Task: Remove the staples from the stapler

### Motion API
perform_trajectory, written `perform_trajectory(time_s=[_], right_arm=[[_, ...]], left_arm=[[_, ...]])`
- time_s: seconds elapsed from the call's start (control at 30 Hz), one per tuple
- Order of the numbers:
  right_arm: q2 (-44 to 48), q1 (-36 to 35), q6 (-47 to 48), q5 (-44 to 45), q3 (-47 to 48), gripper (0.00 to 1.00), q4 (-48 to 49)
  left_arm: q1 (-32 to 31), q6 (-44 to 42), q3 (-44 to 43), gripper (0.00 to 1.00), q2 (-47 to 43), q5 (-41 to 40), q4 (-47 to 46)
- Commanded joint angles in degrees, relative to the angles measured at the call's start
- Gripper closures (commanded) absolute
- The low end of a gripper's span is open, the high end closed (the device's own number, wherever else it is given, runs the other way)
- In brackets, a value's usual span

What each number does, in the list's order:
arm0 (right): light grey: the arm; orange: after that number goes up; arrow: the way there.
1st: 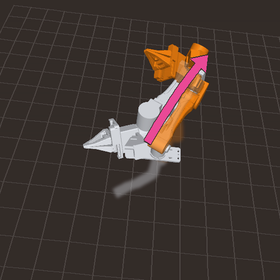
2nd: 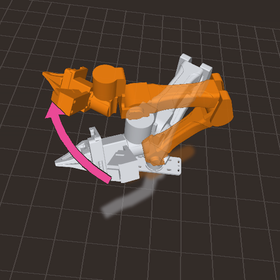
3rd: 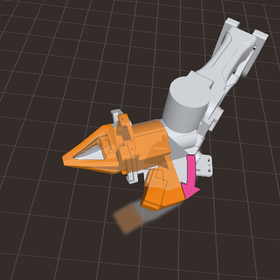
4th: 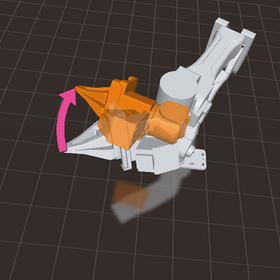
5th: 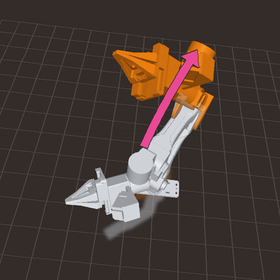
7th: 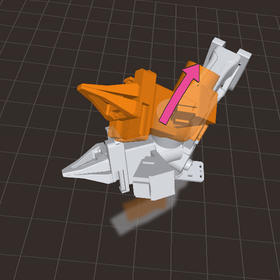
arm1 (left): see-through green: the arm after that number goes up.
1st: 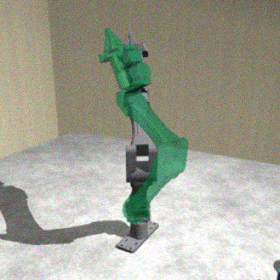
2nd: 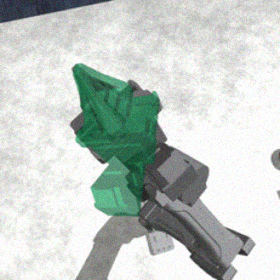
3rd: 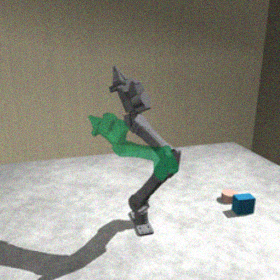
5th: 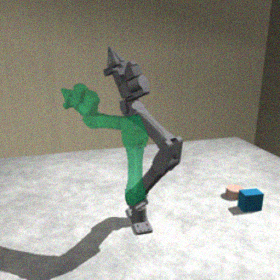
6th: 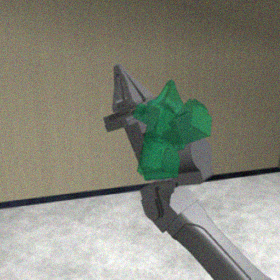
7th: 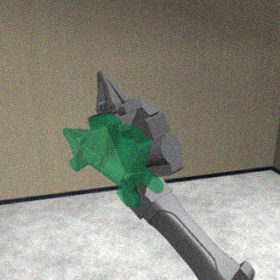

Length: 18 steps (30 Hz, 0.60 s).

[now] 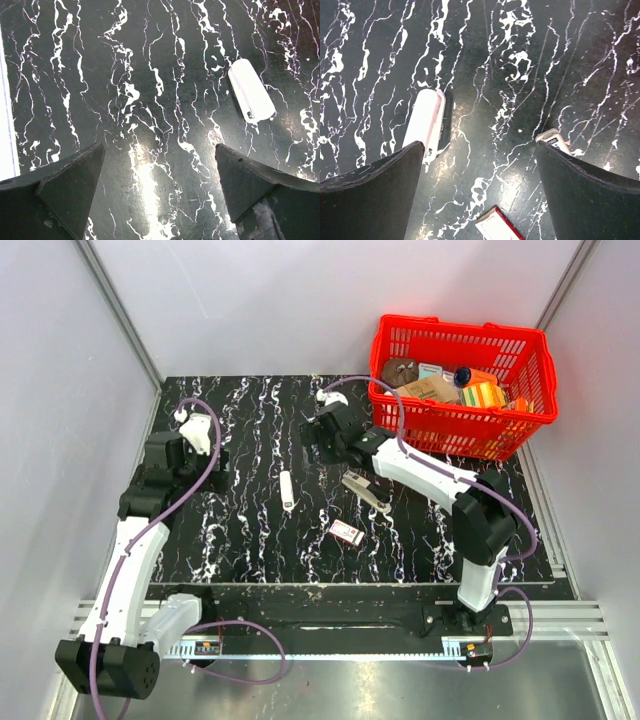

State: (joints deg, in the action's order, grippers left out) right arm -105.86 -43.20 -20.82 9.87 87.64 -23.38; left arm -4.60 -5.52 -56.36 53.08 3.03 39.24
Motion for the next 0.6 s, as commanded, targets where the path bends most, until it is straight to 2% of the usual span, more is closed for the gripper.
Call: perform_trajectory(time_s=[0.0, 0.3, 0.37, 0.57], right_arm=[[-2.2, -3.1, -1.2, -1.3, 1.6, 0.01, 1.8], [-10.4, -9.5, -3.1, 1.3, 7.8, 0.01, -1.3], [-12.1, -10.4, -3.4, 1.8, 10.0, 0.04, -3.4], [-15.9, -11.1, -4.4, 1.7, 14.8, 0.21, -7.2]], left_arm=[[0.5, 1.0, 0.9, 0.01, 1.1, -0.7, -2.9], [2.0, -0.5, 1.8, 0.01, 1.9, 0.8, -3.6], [2.5, -0.9, 2.2, 0.01, 2.0, 1.1, -3.9], [3.5, -1.3, 2.8, 0.01, 3.4, 2.8, -4.4]])
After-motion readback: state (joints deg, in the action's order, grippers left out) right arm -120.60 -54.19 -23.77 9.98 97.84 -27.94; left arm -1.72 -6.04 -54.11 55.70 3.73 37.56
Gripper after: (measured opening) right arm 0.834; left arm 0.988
